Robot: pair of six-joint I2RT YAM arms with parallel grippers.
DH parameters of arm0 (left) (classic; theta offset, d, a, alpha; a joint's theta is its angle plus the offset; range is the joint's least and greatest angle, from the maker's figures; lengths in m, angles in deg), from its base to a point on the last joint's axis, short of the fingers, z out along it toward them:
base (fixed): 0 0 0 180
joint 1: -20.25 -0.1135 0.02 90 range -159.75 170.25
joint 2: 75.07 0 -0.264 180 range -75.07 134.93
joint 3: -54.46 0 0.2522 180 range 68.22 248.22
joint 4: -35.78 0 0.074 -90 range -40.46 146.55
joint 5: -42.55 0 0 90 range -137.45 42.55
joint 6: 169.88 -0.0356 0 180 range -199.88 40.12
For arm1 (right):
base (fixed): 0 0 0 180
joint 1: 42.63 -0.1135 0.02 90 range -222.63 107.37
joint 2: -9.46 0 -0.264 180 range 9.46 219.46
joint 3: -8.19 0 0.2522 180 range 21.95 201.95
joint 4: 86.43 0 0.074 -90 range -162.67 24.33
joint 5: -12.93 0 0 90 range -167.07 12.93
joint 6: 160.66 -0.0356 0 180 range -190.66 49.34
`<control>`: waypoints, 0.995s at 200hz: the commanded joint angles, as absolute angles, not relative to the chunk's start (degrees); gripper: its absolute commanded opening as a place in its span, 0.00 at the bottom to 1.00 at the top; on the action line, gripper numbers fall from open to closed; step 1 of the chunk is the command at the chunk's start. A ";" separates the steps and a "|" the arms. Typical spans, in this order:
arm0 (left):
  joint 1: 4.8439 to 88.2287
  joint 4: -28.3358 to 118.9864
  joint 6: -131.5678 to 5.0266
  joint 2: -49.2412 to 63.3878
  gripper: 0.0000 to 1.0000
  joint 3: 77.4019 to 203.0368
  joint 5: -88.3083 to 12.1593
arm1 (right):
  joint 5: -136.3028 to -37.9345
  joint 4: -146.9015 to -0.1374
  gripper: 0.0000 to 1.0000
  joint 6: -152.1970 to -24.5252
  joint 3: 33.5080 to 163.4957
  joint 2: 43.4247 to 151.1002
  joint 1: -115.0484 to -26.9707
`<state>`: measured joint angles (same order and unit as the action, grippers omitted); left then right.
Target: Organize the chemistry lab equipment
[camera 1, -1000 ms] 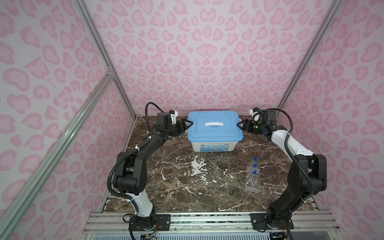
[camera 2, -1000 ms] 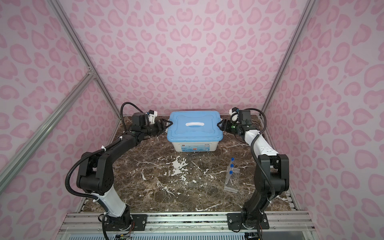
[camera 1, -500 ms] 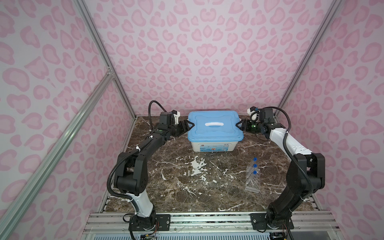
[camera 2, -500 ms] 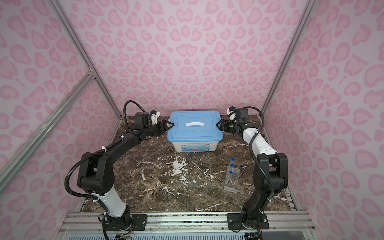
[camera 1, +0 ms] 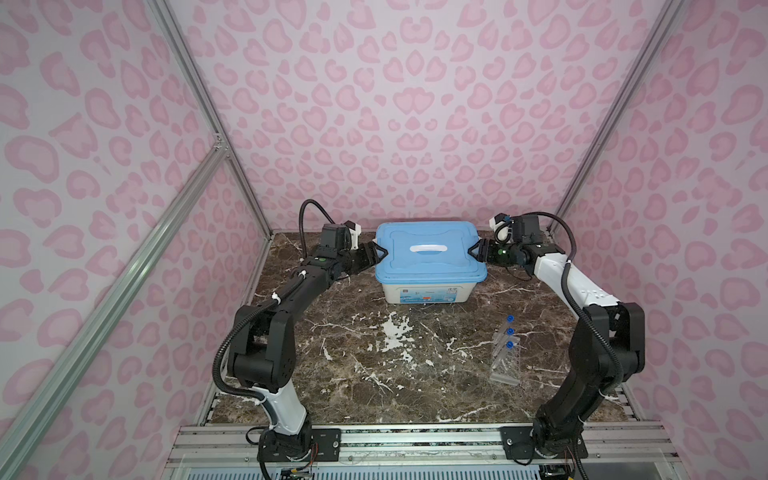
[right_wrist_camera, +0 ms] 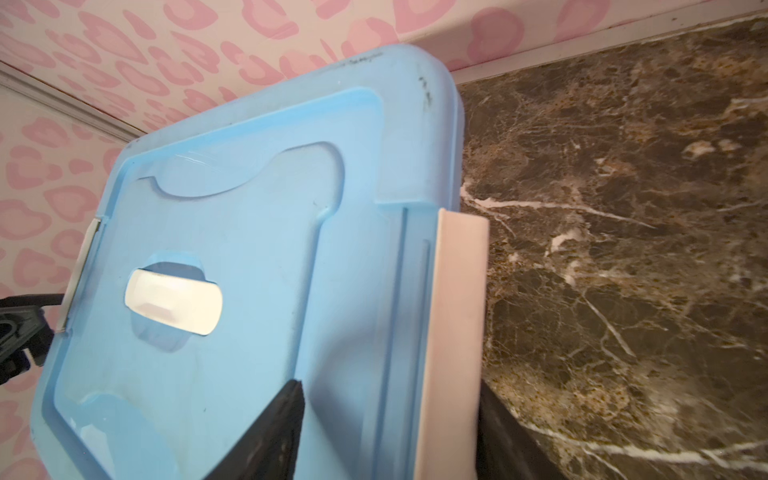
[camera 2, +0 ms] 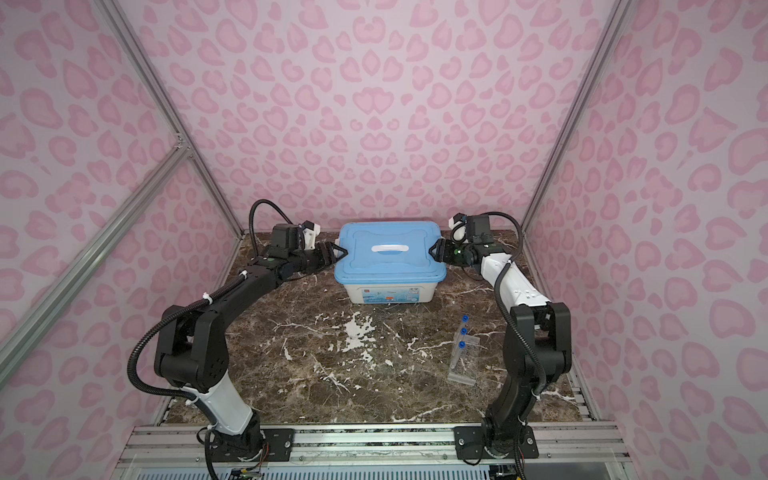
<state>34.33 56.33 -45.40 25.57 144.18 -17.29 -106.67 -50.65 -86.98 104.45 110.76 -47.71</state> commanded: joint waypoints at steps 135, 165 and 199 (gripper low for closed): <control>37.95 62.97 -50.15 25.35 0.56 150.43 -23.29 | -103.38 -45.12 0.44 -84.55 109.53 111.68 -51.06; 38.57 64.50 -50.70 25.63 0.56 151.49 -24.44 | -103.11 -44.46 0.43 -84.25 110.34 112.10 -51.59; 39.37 66.15 -51.31 25.58 0.56 152.13 -26.75 | -103.01 -44.24 0.43 -84.03 110.37 112.38 -51.85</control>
<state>38.38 66.36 -50.10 25.40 150.91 -29.29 -97.93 -43.61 -84.55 110.22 111.81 -51.01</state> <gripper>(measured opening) 0.567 0.429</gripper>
